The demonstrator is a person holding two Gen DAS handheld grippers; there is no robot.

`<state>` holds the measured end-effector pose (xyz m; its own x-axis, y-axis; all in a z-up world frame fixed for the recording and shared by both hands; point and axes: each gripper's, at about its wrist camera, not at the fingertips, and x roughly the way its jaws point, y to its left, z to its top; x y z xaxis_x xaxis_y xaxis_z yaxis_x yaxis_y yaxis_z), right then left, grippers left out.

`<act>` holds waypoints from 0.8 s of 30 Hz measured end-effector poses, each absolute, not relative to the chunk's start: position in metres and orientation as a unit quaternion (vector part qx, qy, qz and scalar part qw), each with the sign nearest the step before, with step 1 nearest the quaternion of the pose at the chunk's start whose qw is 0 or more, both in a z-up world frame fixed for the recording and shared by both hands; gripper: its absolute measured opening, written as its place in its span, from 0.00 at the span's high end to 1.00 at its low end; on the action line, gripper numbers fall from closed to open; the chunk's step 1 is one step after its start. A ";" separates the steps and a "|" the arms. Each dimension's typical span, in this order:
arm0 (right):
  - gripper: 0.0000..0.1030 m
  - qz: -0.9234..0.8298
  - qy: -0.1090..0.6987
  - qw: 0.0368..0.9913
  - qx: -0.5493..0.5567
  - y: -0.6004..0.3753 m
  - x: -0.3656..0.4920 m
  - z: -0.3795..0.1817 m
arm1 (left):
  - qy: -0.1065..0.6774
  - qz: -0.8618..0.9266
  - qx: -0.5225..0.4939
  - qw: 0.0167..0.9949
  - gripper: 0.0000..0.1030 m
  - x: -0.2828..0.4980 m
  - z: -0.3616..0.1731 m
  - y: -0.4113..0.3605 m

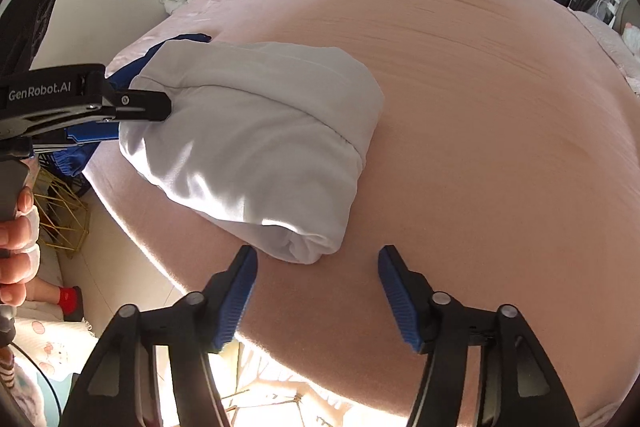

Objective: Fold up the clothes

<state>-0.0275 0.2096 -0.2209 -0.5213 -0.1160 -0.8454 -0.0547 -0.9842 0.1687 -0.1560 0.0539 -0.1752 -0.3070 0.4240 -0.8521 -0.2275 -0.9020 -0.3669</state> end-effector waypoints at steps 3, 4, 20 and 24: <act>0.31 -0.874 -0.107 0.020 0.474 0.216 -0.021 -0.209 | -0.116 0.799 -0.553 0.206 0.27 -0.155 -0.165 0.058; 0.31 -0.874 -0.113 0.015 0.472 0.219 -0.021 -0.206 | -0.104 0.804 -0.550 0.201 0.27 -0.155 -0.163 0.059; 0.29 -0.859 -0.167 0.000 0.484 0.231 -0.071 -0.191 | -0.042 0.806 -0.560 0.186 0.27 -0.179 -0.186 0.068; 0.29 -0.854 -0.174 0.001 0.491 0.233 -0.082 -0.193 | -0.051 0.797 -0.569 0.195 0.27 -0.197 -0.201 0.068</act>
<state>-0.0823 0.2329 -0.1931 -0.5174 -0.1715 -0.8384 -0.1697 -0.9397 0.2969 -0.1971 0.0678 -0.2013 -0.2754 0.3692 -0.8876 -0.2524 -0.9187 -0.3038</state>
